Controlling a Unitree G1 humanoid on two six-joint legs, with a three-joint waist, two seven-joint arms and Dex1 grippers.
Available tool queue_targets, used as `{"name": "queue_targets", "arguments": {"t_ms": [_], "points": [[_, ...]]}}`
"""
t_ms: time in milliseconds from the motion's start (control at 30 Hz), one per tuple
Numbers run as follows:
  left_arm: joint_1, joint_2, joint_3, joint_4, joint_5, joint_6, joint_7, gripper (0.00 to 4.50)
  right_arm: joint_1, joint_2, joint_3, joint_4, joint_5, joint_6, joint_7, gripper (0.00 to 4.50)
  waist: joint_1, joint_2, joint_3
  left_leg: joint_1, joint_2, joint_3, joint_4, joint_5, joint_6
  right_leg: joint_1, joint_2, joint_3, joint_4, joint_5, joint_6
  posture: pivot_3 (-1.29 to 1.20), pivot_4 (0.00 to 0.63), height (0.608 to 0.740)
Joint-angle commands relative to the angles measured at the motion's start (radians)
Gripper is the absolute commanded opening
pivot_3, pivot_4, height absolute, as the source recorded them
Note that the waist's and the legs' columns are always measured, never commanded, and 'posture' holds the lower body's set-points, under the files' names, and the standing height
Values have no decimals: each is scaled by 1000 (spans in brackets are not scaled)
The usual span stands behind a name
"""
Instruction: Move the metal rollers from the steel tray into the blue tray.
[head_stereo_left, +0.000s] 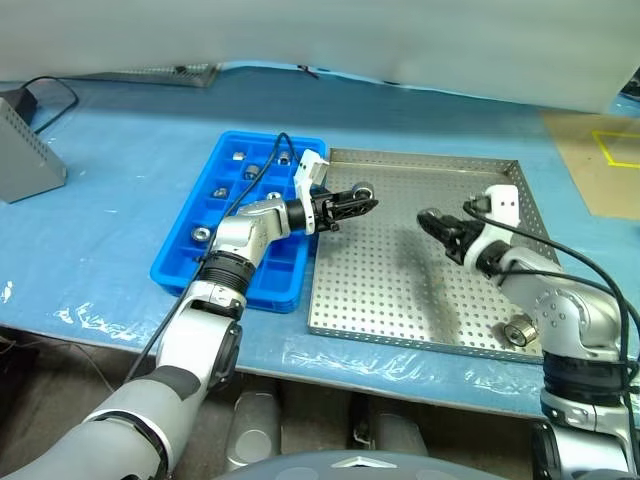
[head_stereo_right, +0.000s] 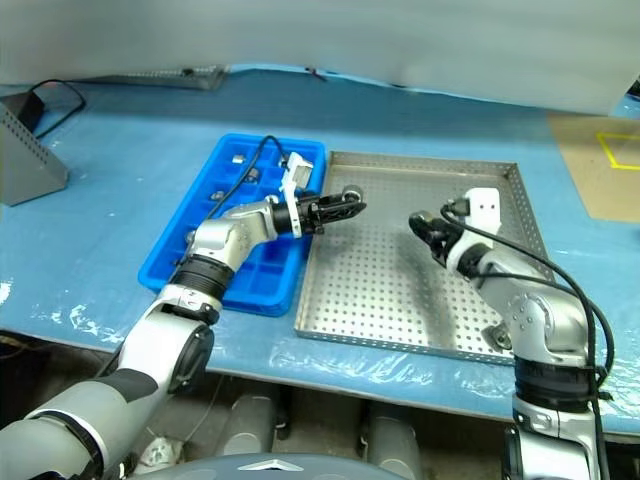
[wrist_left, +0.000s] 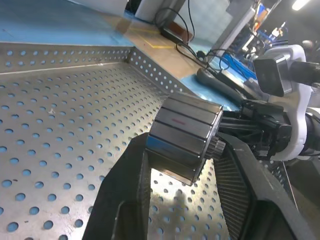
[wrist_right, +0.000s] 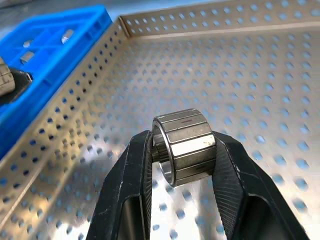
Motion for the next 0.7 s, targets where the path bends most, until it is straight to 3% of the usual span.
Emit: {"name": "queue_targets", "arguments": {"t_ms": [33, 400, 600, 700], "points": [[-9, -7, -13, -39, 7, -19, -19, 1450, 29, 11, -17, -41, -12, -30, -1, 1274, -2, 0, 0, 0, 0, 0, 0, 0, 0, 0, 0, 0, 0, 0, 0, 11, 150, 740], [-20, -14, -27, -16, 37, -36, -34, 1450, 104, 89, 16, 79, -156, -122, -66, 1274, -5, 0, 0, 2, 0, 0, 0, -1, 0, 3, 0, 0, -1, 0, 0, -8, 150, 740], [-28, -7, -23, -10, 39, -40, -36, 1451, 102, 121, -16, 21, -50, -78, -4, 3215, -6, 0, 0, 4, 0, 0, 0, -1, 1, 5, 0, 0, -1, 0, 0, -6, 150, 740], [-28, -2, -19, -9, 38, -40, -36, 1451, 97, 120, -29, -25, -8, -71, 20, 3215, -6, 0, 0, 4, 0, 0, 0, -1, 1, 5, 0, 0, -2, 0, 0, -4, 150, 740]]}}
